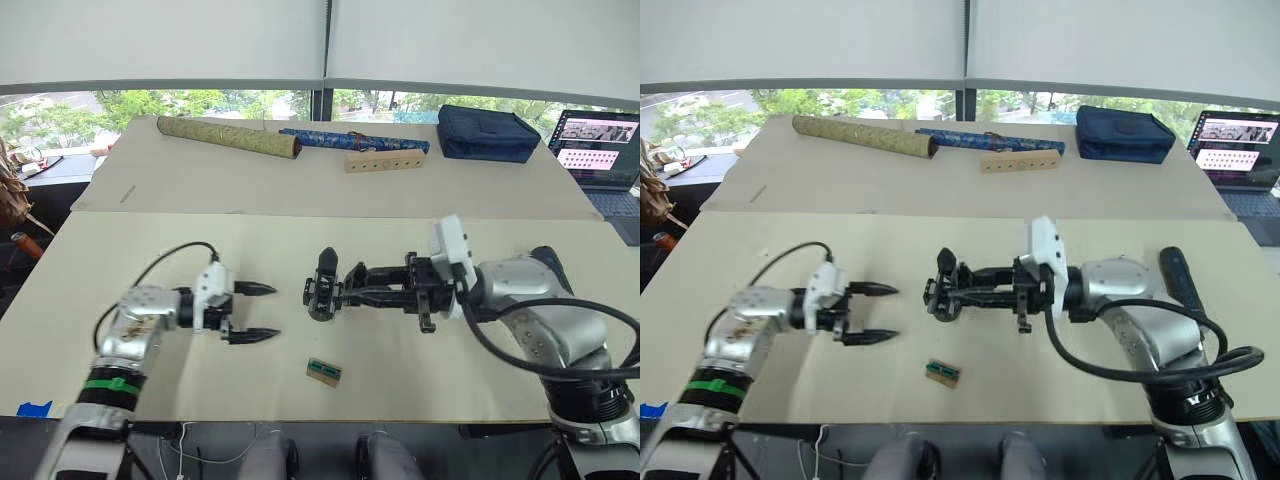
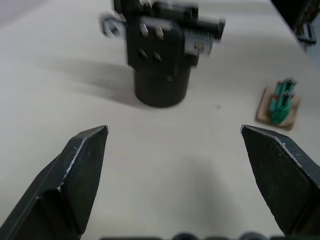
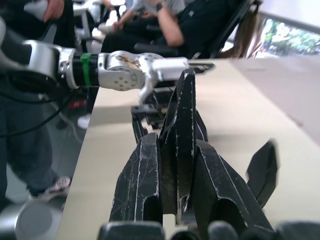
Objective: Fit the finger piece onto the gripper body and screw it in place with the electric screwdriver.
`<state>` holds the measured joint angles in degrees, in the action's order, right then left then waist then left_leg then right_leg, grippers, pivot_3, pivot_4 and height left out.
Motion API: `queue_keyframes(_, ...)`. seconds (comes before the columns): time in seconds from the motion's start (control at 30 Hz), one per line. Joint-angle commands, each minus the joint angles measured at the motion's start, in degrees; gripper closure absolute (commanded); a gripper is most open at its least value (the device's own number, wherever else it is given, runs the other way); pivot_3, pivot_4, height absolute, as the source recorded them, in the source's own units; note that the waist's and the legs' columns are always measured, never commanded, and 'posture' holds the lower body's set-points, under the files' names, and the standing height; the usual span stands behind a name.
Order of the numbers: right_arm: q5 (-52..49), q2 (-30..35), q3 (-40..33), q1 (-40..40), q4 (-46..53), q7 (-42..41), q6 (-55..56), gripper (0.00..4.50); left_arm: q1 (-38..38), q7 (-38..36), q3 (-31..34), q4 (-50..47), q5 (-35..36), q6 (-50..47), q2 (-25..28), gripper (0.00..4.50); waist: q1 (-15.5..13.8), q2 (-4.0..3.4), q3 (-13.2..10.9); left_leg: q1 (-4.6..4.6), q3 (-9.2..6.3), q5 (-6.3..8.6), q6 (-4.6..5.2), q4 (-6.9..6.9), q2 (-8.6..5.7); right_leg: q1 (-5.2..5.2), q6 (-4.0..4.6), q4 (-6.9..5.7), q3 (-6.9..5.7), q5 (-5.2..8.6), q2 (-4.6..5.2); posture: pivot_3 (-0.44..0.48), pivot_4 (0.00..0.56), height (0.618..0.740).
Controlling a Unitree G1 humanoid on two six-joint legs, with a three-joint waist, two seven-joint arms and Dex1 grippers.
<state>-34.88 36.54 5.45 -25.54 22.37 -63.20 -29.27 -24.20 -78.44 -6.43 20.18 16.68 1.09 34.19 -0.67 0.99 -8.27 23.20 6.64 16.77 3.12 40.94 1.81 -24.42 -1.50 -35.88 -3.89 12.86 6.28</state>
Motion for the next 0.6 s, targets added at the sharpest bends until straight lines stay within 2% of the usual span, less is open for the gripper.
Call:
queue_keyframes(0.03, 0.86, -0.27, 0.09, 0.11, 1.44, -0.1, 2.38, 4.09, -4.06, 3.2, -1.96, 0.86, -2.98, 1.68, -3.5, 0.0, -0.09, 0.0, 0.0, 0.0, -0.01, 0.0, 0.0, 0.01, 0.0, 0.0, 0.0, -0.02, 0.0, 0.0, 0.0, 0.0, 0.15, 0.74)
queue_keyframes(0.17, 1.44, -0.42, 0.26, 0.86, 2.49, 1.57, 2.01, 4.09, -6.7, 5.89, -3.47, 4.21, -5.4, 3.69, -7.61, 0.0, -0.04, 0.01, 0.0, -0.01, -0.04, 0.01, 0.02, 0.03, 0.01, 0.04, 0.0, -0.01, -0.02, -0.01, 0.01, 0.0, 0.15, 0.74)
queue_keyframes(0.37, 1.29, -0.03, -0.18, 2.7, 4.14, 3.38, 1.57, 4.09, -9.9, 6.15, -5.65, 9.1, -7.86, 6.7, -11.96, 0.0, 0.01, 0.01, 0.0, -0.02, -0.03, 0.01, 0.03, 0.01, 0.01, 0.04, 0.0, -0.03, -0.02, -0.01, 0.0, 0.0, 0.15, 0.74)
queue_keyframes(0.6, 1.57, -0.11, -0.5, 3.31, 4.37, 4.91, 1.77, 4.09, -12.03, 6.04, -5.73, 14.03, -9.16, 8.44, -13.47, 0.0, -0.02, 0.02, 0.0, -0.02, -0.04, 0.05, 0.09, 0.05, 0.0, 0.05, -0.01, 0.0, -0.02, -0.01, 0.02, 0.0, 0.15, 0.74)
